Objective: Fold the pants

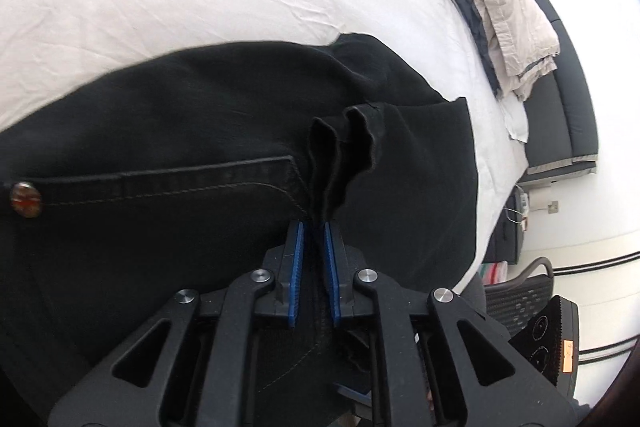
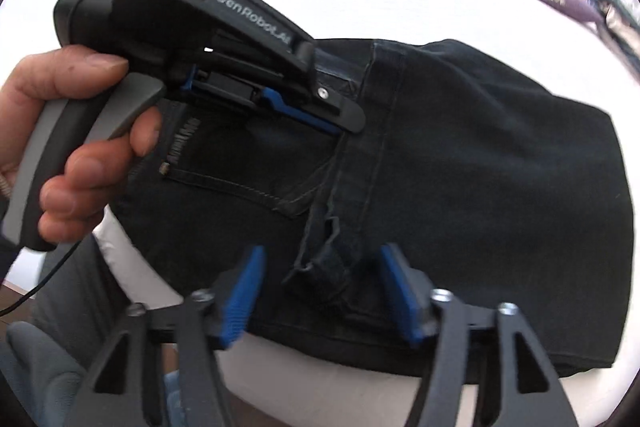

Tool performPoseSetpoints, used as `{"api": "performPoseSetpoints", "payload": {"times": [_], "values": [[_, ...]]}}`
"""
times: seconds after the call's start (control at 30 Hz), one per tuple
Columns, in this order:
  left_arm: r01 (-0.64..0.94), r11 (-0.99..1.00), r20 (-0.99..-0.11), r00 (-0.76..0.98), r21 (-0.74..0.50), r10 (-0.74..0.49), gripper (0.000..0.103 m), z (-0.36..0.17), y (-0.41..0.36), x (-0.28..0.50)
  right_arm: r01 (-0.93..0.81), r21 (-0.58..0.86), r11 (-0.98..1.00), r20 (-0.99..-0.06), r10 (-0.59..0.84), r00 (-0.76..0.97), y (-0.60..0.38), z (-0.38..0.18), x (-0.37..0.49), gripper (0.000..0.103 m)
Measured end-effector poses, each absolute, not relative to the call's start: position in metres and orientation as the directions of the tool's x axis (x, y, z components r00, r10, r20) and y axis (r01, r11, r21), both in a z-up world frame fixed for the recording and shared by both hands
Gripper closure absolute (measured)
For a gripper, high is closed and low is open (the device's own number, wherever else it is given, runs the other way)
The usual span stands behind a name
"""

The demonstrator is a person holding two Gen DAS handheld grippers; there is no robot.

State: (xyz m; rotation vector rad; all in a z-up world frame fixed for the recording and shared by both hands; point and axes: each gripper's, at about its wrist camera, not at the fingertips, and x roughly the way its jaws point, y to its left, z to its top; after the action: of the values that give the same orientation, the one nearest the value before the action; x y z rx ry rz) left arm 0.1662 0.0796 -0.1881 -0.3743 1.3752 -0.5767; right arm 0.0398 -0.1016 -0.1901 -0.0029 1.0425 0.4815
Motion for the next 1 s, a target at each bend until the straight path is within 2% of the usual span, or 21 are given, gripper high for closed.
{"api": "performPoseSetpoints", "payload": {"times": [0.07, 0.17, 0.33, 0.5, 0.63, 0.7, 0.77, 0.87, 1.0], "values": [[0.152, 0.844, -0.837, 0.125, -0.515, -0.533, 0.093, -0.175, 0.091, 0.171, -0.395, 0.284, 0.874, -0.815, 0.437, 0.381, -0.108, -0.186, 0.037, 0.031], [0.174, 0.856, -0.832, 0.205, -0.487, -0.515, 0.093, -0.147, 0.096, 0.171, -0.424, 0.47, 0.775, -0.714, 0.615, 0.333, -0.143, -0.165, 0.031, 0.032], [0.289, 0.711, -0.675, 0.23, -0.641, -0.701, 0.093, -0.125, 0.058, 0.163, -0.326, 0.672, 0.665, -0.558, 0.744, 0.367, -0.27, -0.148, 0.071, 0.035], [0.364, 0.662, -0.682, 0.093, -0.655, -0.726, 0.093, -0.159, -0.013, 0.124, -0.245, 0.854, 0.459, -0.365, 0.864, 0.345, -0.351, -0.181, 0.146, 0.037], [0.369, 0.708, -0.746, 0.057, -0.602, -0.664, 0.093, -0.198, -0.025, 0.099, -0.213, 0.888, 0.407, -0.341, 0.895, 0.288, -0.363, -0.211, 0.196, 0.037], [0.343, 0.687, -0.716, 0.059, -0.64, -0.696, 0.093, -0.209, -0.018, 0.094, -0.19, 0.901, 0.391, -0.341, 0.907, 0.248, -0.361, -0.228, 0.205, 0.04], [0.352, 0.685, -0.714, 0.065, -0.638, -0.697, 0.093, -0.208, -0.018, 0.09, -0.18, 0.9, 0.398, -0.356, 0.907, 0.226, -0.361, -0.239, 0.2, 0.048], [0.368, 0.677, -0.706, 0.074, -0.637, -0.704, 0.093, -0.21, -0.025, 0.089, -0.189, 0.919, 0.345, -0.304, 0.928, 0.213, -0.37, -0.239, 0.178, 0.048], [0.364, 0.673, -0.696, 0.085, -0.644, -0.713, 0.093, -0.211, -0.011, 0.083, -0.165, 0.93, 0.33, -0.309, 0.941, 0.14, -0.368, -0.246, 0.132, 0.047]]}}
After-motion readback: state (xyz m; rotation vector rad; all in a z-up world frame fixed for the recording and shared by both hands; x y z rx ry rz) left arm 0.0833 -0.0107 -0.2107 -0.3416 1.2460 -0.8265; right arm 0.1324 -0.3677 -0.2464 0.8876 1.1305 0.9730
